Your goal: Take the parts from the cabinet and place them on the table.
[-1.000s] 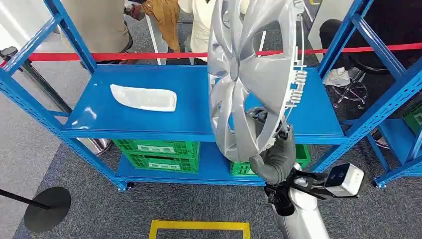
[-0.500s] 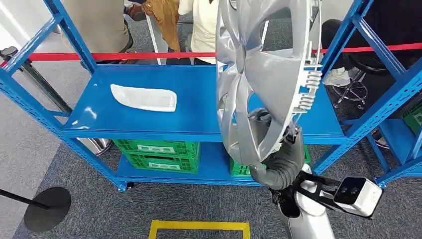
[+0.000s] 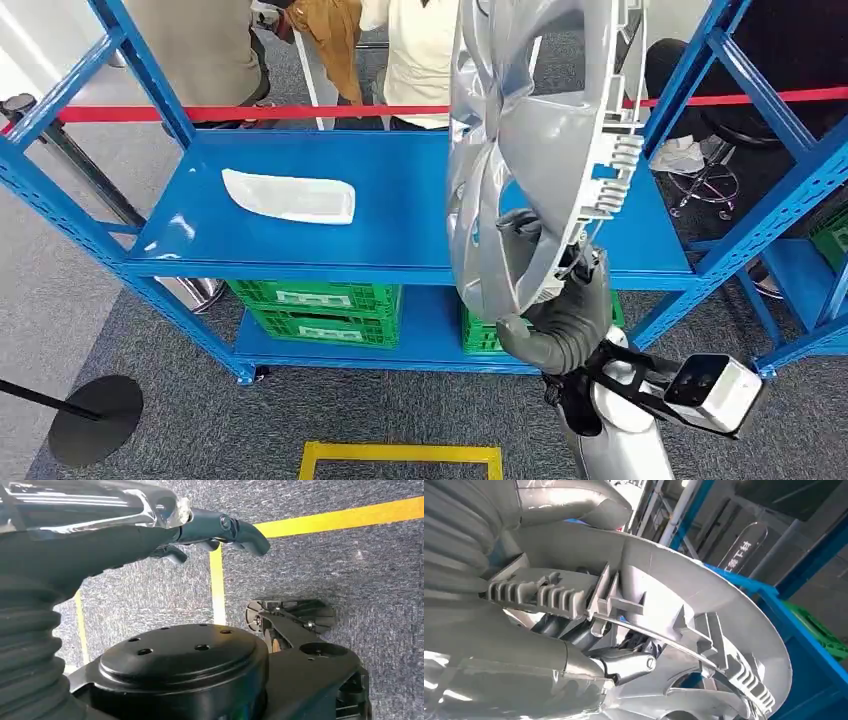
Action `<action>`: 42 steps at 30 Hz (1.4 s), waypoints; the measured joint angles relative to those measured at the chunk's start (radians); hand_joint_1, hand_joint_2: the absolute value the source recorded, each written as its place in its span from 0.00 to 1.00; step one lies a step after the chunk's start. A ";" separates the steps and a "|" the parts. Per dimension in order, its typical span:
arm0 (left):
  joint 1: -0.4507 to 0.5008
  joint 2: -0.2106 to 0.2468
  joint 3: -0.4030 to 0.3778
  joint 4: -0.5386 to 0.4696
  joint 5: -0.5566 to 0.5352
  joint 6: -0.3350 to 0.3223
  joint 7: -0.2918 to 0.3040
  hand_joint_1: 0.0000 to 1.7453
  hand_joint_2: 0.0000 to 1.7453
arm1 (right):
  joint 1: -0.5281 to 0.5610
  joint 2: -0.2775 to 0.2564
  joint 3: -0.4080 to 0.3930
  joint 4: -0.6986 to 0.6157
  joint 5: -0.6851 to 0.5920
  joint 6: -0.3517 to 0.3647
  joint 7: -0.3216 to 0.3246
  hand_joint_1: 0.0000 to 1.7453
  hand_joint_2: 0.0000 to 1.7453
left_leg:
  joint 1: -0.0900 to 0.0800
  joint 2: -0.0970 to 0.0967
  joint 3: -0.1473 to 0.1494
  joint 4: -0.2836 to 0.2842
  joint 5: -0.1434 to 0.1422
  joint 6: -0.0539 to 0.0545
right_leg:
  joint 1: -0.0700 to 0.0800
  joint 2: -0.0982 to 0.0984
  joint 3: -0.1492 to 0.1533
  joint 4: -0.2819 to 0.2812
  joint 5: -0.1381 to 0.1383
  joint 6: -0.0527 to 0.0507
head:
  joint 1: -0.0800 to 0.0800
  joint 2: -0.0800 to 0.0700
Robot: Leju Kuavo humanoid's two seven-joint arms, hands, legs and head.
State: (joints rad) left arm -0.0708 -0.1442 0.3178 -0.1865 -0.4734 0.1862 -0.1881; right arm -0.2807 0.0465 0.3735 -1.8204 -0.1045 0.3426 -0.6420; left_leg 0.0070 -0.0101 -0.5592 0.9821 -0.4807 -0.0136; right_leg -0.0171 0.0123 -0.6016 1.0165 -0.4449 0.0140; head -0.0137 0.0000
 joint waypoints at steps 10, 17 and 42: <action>-0.002 0.000 0.006 -0.002 -0.011 -0.006 0.009 0.00 1.00 | -0.002 -0.004 0.000 0.000 0.002 -0.011 0.000 1.00 1.00 | 0.000 0.000 0.000 0.000 0.000 0.000 | 0.000 0.000 0.000 0.000 0.000 0.000 | 0.000 0.000; -0.004 0.004 0.007 -0.002 -0.013 -0.006 0.021 0.00 1.00 | -0.002 -0.006 0.000 -0.001 0.003 -0.016 0.001 1.00 1.00 | -0.007 0.000 0.000 0.008 -0.008 0.013 | -0.009 0.000 0.005 -0.002 -0.002 0.007 | 0.000 0.000; -0.015 0.002 0.014 -0.004 -0.016 -0.008 0.031 0.00 1.00 | -0.016 0.015 0.007 -0.004 -0.003 -0.004 0.032 1.00 1.00 | -0.005 -0.001 -0.094 0.327 -0.171 -0.011 | -0.008 -0.007 -0.007 0.031 -0.017 -0.024 | 0.001 0.000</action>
State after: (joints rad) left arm -0.0863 -0.1419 0.3315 -0.1907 -0.4891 0.1781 -0.1575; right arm -0.2967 0.0610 0.3803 -1.8246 -0.1076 0.3384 -0.6103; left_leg 0.0016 -0.0112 -0.6529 1.3094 -0.6513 -0.0251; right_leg -0.0247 0.0057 -0.6090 1.0476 -0.4615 -0.0102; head -0.0130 0.0000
